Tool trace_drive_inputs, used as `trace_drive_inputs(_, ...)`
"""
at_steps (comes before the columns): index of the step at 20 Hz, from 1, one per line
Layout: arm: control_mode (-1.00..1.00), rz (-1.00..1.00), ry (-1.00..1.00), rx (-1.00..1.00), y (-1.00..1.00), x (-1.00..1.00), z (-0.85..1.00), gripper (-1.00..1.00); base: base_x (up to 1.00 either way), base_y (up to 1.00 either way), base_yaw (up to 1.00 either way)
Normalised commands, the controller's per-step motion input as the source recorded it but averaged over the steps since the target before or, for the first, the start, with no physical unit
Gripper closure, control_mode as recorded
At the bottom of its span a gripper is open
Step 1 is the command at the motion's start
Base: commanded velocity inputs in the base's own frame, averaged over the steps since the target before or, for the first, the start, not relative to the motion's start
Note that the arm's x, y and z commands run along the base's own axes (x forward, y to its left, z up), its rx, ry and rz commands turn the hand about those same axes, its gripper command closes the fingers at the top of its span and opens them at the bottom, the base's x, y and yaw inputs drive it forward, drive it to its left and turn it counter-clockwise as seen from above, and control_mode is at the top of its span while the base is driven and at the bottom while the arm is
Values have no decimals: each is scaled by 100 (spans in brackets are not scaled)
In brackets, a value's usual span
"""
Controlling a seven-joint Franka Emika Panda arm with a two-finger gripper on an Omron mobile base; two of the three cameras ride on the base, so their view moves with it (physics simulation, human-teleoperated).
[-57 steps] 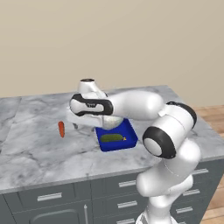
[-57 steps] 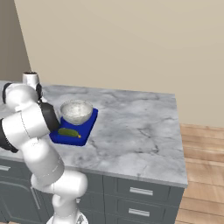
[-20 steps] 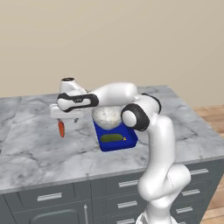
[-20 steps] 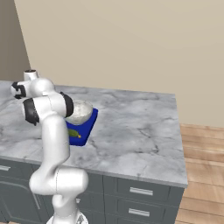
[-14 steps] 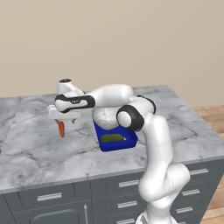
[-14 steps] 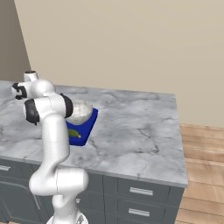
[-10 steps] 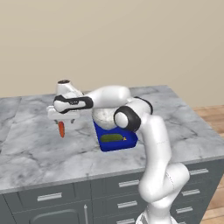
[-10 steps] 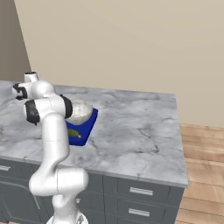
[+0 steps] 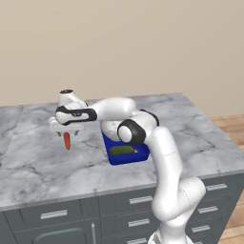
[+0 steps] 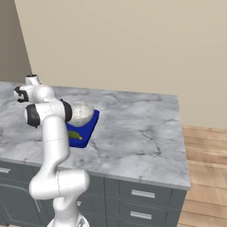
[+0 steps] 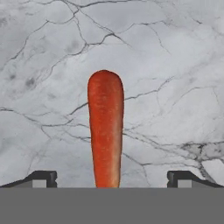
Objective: Place the two vegetables and bowl onto the tray for setting up a vegetable dip station.
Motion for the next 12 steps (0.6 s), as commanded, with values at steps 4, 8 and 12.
trace_drive_inputs(4, -100, 7, 0, 0, 8, 11, -16, -100, 0, 0, 0)
trace_drive_inputs(8, -100, 7, 0, 0, 5, 3, -17, -100, 0, 0, 0)
trace_drive_inputs(12, -100, 7, 0, 0, 3, 2, -18, -100, 0, 0, 0)
